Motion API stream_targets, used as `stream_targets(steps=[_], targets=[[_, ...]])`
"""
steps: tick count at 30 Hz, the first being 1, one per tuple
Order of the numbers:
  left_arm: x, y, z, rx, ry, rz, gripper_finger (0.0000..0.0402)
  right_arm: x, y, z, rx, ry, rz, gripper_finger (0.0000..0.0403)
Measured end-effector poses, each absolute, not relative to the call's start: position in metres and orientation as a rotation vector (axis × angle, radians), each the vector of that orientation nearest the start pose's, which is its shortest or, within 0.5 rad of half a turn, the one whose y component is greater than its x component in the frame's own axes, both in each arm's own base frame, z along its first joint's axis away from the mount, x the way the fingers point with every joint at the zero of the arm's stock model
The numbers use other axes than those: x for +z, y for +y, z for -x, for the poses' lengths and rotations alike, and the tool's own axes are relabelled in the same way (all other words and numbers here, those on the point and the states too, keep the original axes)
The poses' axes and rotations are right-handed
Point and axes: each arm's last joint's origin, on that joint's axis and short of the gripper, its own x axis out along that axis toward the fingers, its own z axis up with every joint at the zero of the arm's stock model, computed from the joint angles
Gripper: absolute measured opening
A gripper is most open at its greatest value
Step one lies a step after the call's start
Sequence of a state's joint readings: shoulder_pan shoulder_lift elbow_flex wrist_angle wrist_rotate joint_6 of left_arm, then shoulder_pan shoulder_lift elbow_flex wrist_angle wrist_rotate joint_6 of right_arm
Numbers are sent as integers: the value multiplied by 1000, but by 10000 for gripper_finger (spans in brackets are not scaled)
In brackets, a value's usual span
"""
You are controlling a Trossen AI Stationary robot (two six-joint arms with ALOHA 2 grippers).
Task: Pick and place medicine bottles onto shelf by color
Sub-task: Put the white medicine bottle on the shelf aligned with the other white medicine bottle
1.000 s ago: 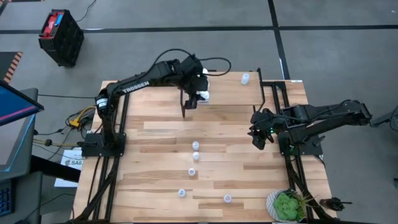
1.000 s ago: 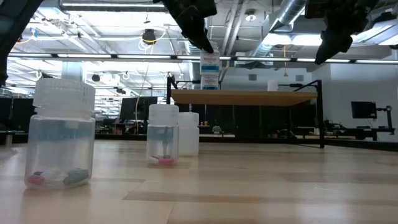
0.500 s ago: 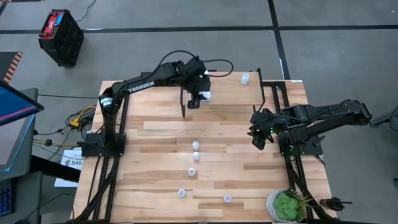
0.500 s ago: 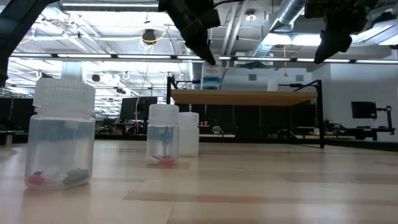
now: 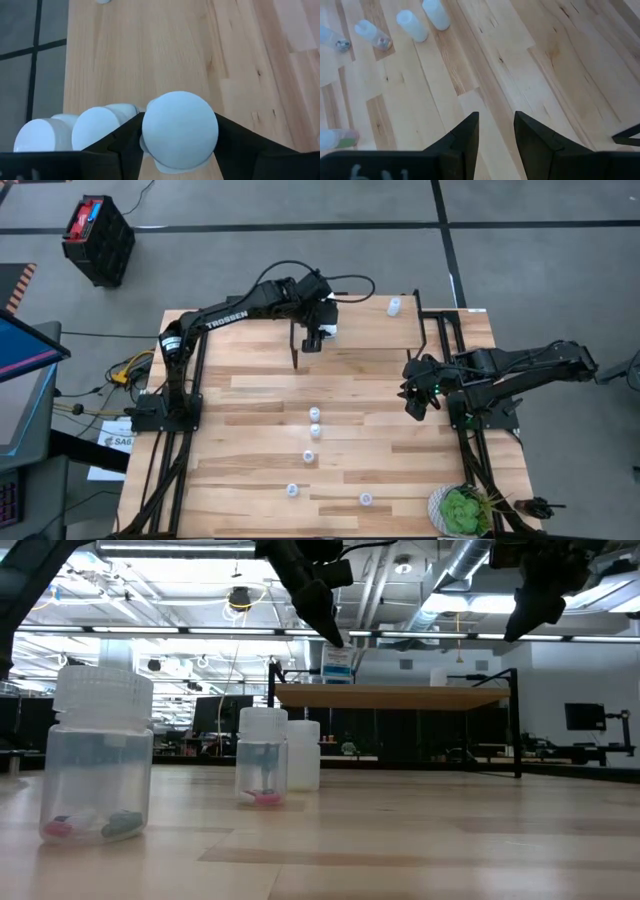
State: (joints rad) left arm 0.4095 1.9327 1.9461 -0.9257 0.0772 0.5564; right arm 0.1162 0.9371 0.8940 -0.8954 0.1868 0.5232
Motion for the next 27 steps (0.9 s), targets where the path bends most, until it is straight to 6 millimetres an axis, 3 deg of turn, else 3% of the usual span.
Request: stream_targets(steps=[27], targets=[[337, 163, -384, 43, 946, -336, 197, 288, 14, -167, -303, 885, -344, 147]])
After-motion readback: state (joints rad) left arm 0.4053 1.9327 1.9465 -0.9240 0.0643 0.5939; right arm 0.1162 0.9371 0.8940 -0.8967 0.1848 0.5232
